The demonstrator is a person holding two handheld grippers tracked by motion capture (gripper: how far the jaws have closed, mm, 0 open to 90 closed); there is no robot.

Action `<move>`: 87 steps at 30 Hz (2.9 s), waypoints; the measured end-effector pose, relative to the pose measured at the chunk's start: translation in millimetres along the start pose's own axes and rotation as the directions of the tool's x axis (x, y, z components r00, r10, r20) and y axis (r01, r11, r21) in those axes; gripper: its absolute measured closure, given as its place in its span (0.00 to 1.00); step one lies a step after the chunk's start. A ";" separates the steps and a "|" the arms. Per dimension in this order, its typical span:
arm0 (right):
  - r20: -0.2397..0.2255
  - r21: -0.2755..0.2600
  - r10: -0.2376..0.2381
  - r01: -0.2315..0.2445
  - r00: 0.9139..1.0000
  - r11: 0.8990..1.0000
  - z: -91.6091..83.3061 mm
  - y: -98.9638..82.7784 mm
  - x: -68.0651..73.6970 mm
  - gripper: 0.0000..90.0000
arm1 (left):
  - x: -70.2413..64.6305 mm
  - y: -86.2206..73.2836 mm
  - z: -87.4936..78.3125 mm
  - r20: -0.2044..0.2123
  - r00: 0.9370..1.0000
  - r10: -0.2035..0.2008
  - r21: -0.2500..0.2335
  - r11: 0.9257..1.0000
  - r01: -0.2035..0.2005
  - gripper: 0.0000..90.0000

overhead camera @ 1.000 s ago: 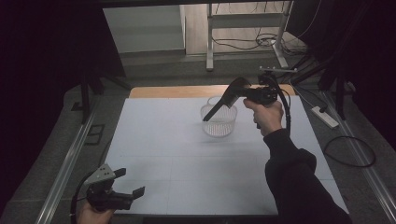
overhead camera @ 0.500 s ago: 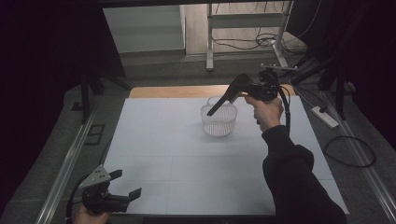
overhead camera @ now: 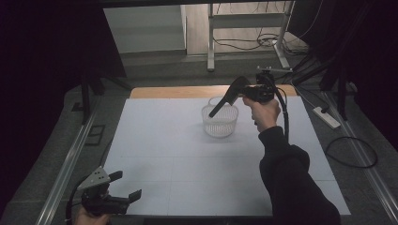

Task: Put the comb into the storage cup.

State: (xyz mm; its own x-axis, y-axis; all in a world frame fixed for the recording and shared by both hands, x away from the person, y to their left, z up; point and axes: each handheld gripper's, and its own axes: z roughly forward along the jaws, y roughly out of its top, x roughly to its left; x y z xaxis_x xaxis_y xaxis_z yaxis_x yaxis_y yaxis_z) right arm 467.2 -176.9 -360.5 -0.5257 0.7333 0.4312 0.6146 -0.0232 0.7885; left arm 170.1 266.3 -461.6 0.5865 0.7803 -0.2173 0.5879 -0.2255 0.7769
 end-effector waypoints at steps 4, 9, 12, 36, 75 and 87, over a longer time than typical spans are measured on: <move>0.007 0.008 0.003 -0.003 1.000 1.000 9.1 -6.2 -2.7 0.96 | 0.1 -0.2 -0.4 0.002 1.000 -0.003 -0.001 1.000 0.003 0.00; 0.013 0.019 -0.001 0.000 1.000 1.000 16.3 -11.9 -5.6 0.96 | 0.8 -0.2 0.0 0.005 1.000 -0.009 0.001 1.000 0.009 0.00; 0.016 0.018 0.000 0.000 1.000 1.000 19.0 -15.0 -7.2 0.96 | 1.3 -0.2 0.1 0.005 1.000 -0.012 0.002 1.000 0.012 0.00; 0.022 0.031 0.054 -0.055 0.998 0.998 33.3 -38.1 -25.2 0.95 | 1.7 0.0 0.8 0.008 1.000 -0.014 0.010 1.000 0.014 0.00; 0.197 0.088 -0.062 0.045 0.979 0.995 36.2 -53.8 -40.6 0.77 | 1.8 0.3 1.8 0.012 1.000 -0.012 0.017 1.000 0.011 0.00; 0.223 0.092 -0.056 0.036 0.973 0.995 35.3 -57.2 -47.8 0.73 | 1.8 0.5 2.0 0.013 1.000 -0.011 0.020 1.000 0.011 0.00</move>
State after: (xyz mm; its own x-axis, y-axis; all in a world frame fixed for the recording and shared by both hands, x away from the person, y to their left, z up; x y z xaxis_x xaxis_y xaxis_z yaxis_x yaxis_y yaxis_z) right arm 477.9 -186.7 -441.7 -0.4147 0.8665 0.2780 0.6465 0.0656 0.7601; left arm 172.6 266.5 -462.8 0.5871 0.7750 -0.2339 0.6052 -0.2283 0.7627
